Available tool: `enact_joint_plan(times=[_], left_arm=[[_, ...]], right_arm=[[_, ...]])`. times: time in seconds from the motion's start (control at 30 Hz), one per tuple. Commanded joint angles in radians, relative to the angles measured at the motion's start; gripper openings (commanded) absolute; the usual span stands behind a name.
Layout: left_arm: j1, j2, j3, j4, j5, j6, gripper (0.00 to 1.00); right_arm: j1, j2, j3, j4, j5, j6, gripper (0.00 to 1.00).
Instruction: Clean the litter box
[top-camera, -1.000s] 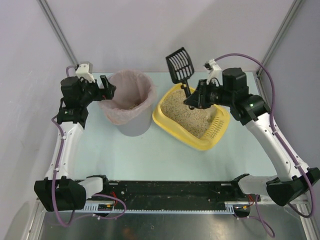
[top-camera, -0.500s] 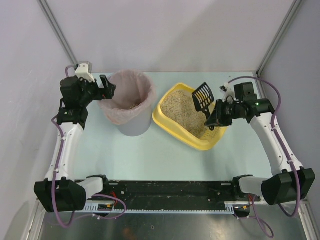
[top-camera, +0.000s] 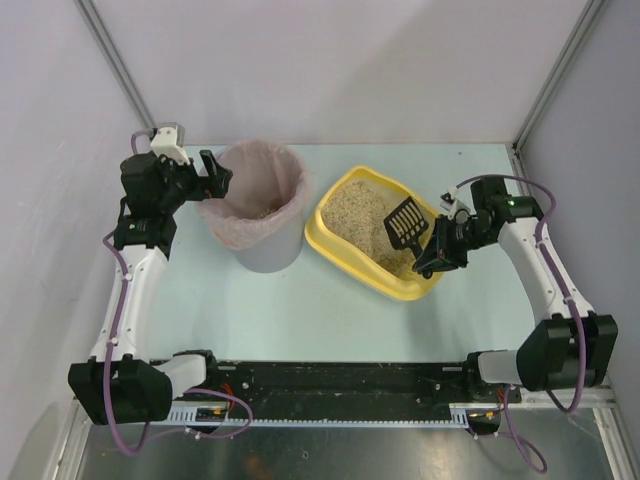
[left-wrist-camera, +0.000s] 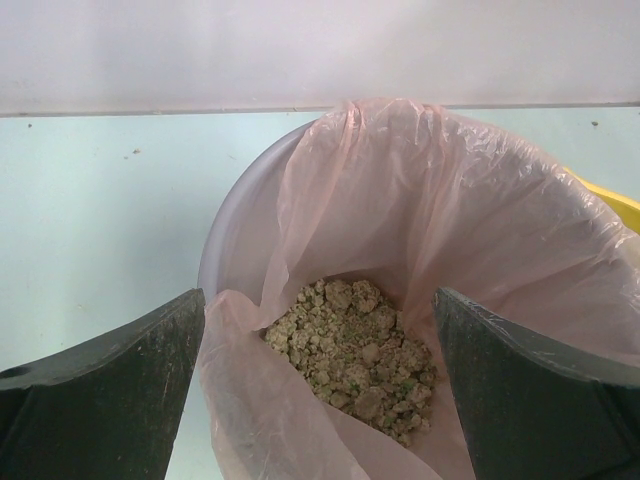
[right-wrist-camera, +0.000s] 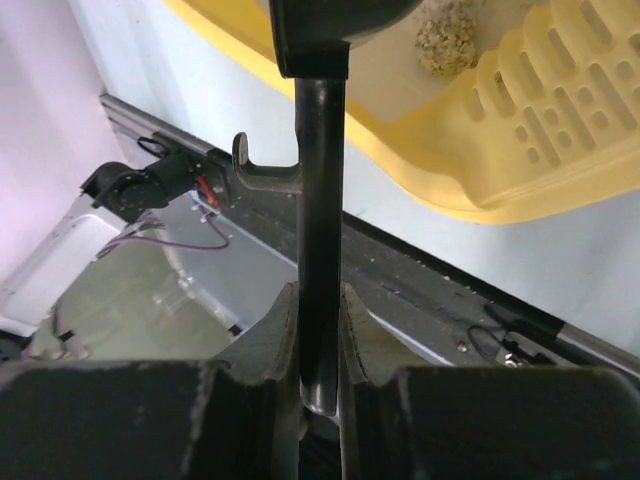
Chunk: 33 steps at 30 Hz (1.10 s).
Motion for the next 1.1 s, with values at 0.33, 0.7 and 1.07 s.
enact_joint_plan(times=[0.33,0.7,1.07], left_arm=[[-0.005,0.007,-0.001,0.038,0.033,-0.016,1.0],[-0.005,0.015,0.002,0.036,0.051,-0.025,1.0],[-0.005,0.015,0.0,0.038,0.048,-0.024,1.0]], right_arm=[[-0.043,0.259,0.005,-0.057,-0.235,0.019,0.0],[-0.028,0.432,0.01,0.012,-0.272,0.072,0.0],[0.067,0.637,0.122,0.217,-0.344,0.215,0.0]])
